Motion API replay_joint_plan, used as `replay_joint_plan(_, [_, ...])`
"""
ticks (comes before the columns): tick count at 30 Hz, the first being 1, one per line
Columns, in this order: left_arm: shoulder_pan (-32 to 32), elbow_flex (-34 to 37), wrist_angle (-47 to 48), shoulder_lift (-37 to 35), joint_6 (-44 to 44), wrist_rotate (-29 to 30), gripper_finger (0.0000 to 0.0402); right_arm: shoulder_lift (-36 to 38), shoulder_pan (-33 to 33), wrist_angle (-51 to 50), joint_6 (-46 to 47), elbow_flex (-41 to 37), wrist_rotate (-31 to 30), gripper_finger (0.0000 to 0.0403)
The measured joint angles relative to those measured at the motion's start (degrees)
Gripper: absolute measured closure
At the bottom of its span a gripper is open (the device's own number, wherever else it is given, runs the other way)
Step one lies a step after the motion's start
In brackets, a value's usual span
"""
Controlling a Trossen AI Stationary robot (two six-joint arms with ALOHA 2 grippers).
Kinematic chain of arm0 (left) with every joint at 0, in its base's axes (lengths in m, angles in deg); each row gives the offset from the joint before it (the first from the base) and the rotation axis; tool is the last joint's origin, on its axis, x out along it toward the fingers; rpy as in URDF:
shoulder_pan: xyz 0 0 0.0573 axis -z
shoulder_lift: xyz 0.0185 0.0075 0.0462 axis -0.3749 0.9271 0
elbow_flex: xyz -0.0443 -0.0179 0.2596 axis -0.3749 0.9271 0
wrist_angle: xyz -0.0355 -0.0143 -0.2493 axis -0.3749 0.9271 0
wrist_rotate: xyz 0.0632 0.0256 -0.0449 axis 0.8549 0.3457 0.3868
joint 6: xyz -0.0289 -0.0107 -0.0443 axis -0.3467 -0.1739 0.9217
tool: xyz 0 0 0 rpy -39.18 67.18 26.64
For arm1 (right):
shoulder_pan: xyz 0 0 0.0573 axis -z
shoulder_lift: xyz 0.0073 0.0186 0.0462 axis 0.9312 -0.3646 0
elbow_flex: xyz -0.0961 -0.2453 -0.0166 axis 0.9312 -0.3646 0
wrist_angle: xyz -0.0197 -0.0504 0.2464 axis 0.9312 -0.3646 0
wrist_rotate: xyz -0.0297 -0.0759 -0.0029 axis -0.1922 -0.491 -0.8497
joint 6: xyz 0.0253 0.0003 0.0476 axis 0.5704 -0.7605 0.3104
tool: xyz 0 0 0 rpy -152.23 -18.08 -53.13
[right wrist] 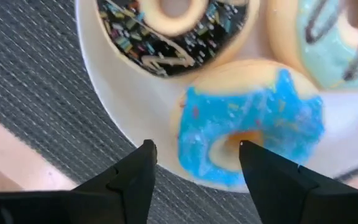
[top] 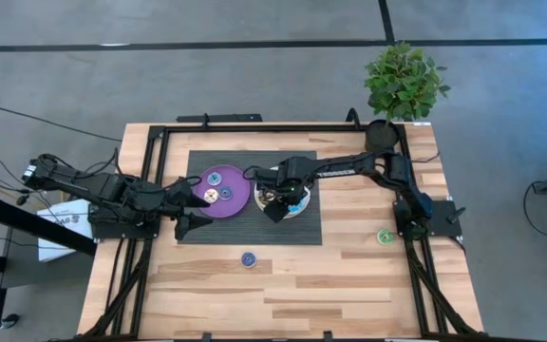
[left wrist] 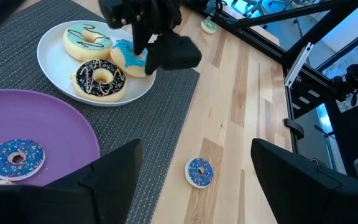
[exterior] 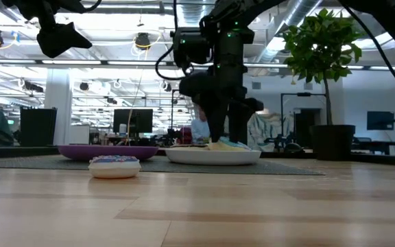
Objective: Pick & Place donuts
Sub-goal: Put the small dark blue donut on the purple plate
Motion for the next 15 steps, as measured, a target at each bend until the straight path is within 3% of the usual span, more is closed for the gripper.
replay_joint_plan(11, [0.0, 0.0, 0.0, 0.0, 0.0, 0.1, 0.0107, 7.2, -0.2, -4.1, 0.4, 0.0, -0.2, 0.0186])
replay_joint_plan(15, [0.0, 0.0, 0.0, 0.0, -0.4, 0.7, 0.0107, 10.2, -2.6, -3.9, -4.3, -0.1, -2.0, 0.0196])
